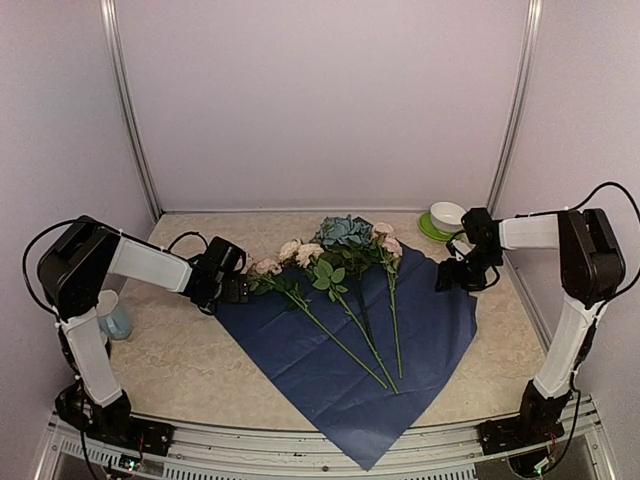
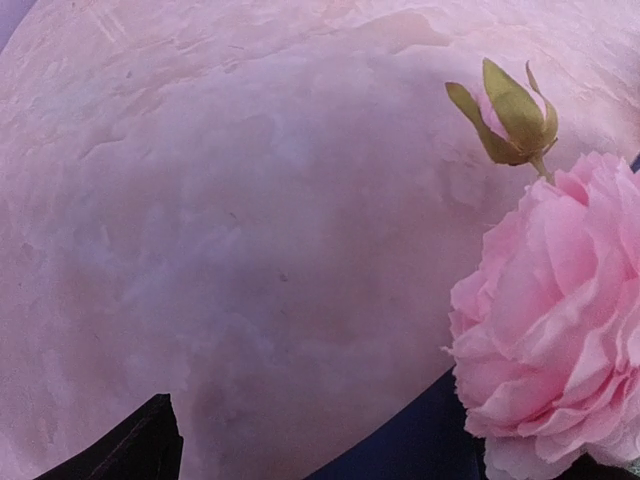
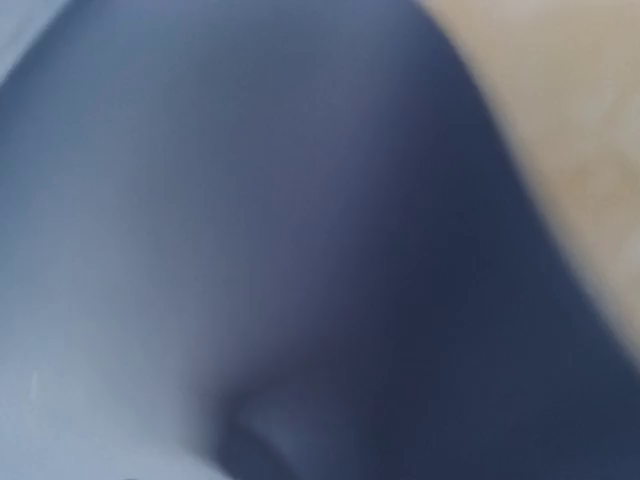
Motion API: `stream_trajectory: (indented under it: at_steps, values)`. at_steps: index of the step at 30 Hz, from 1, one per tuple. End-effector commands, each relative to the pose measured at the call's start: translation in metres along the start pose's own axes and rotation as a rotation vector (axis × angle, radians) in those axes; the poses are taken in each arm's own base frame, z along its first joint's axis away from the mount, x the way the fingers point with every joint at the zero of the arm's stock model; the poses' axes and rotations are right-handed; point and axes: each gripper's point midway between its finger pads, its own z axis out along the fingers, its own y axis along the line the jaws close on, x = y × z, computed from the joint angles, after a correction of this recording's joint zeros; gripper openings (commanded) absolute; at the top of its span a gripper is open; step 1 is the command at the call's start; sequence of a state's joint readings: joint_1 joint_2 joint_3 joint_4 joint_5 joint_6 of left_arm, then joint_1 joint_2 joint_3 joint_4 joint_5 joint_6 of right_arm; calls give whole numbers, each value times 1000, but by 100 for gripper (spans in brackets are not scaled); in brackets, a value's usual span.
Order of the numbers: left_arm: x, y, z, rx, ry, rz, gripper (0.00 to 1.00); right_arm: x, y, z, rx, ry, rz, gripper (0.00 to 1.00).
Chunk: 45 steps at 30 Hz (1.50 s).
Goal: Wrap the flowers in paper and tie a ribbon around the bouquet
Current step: Move the flattened wrapping paper to the center of the board, then adjust the fake flower on the flattened wrapping paper.
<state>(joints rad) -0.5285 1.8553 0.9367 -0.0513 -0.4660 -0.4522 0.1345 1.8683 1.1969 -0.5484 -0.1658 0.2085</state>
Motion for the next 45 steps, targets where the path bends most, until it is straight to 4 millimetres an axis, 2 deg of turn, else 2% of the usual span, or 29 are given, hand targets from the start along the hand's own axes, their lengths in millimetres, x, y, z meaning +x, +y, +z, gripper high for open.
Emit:
stream_trajectory:
  at_steps: [1, 5, 10, 13, 15, 17, 20, 21, 23, 26, 28, 30, 32, 36, 39, 45]
  values:
    - [-1, 14, -3, -52, 13, 72, 99, 9, 13, -26, -20, -51, 11, 75]
    - [-32, 2, -15, -11, -62, 98, 99, -2, 13, -54, 16, -109, -5, 75]
    - [-64, -30, -59, 79, -203, 154, 99, -11, 25, -87, 131, -158, -71, 77]
    - [-76, -39, -85, 86, -250, 155, 99, -3, 33, -92, 223, -152, -123, 76]
    - [-78, -39, -100, 71, -260, 151, 99, 7, 40, -91, 278, -130, -175, 76]
    - [-75, -39, -112, 69, -254, 148, 98, 13, 39, -92, 352, -126, -197, 76]
    - [-63, -50, -125, 113, -233, 165, 95, 15, 34, -97, 416, -143, -193, 76]
    - [-57, -55, -127, 125, -225, 175, 93, 13, 39, -97, 392, -159, -190, 73]
    - [-42, -67, -125, 158, -186, 197, 84, 13, 68, -88, 254, -181, -223, 62]
    - [-15, -88, -113, 236, -103, 184, 66, 29, 132, -67, -61, -175, -337, 49]
    - [2, -101, -104, 271, -69, 190, 61, 38, 152, -52, -173, -160, -348, 44]
    - [11, -110, -97, 278, -57, 193, 61, 43, 149, -31, -160, -116, -322, 43]
    - [16, -121, -89, 283, -45, 212, 60, 43, 137, -10, -81, -69, -301, 40]
    - [20, -144, -75, 278, -34, 277, 60, 46, 127, 17, 13, -20, -312, 34]
    - [21, -158, -64, 282, -35, 305, 60, 53, 138, 21, 2, -18, -337, 34]
    - [14, -185, -54, 313, -48, 360, 60, 55, 166, 15, -42, -61, -375, 34]
